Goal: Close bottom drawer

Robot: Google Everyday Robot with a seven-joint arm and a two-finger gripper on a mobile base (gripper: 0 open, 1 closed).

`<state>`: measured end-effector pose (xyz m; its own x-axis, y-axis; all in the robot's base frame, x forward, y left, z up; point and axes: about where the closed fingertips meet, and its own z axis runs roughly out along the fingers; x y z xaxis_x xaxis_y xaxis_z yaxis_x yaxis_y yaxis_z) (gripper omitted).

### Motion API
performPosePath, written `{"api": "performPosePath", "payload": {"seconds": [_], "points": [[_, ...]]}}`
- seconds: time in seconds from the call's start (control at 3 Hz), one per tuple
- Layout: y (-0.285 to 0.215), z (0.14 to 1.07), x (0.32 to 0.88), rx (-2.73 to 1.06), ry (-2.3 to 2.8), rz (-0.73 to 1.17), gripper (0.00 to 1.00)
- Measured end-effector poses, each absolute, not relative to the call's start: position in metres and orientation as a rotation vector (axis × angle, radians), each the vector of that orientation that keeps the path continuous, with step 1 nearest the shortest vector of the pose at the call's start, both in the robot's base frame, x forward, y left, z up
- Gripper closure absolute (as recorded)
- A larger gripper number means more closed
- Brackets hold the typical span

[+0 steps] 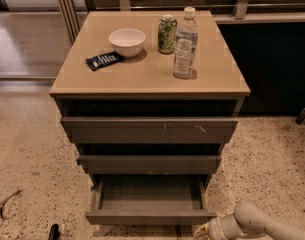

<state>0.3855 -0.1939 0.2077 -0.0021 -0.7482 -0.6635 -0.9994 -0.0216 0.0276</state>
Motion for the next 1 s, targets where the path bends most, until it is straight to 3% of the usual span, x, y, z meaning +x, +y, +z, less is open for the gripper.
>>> {"api": "performPosePath", "payload": {"seconds": [0.33, 1.0], "points": [[-0.1638, 0.2013, 0.3963, -1.827, 1.631, 0.67, 1.0], [-0.163, 0.1992, 0.4021, -1.811, 1.613, 0.626, 1.0]]}}
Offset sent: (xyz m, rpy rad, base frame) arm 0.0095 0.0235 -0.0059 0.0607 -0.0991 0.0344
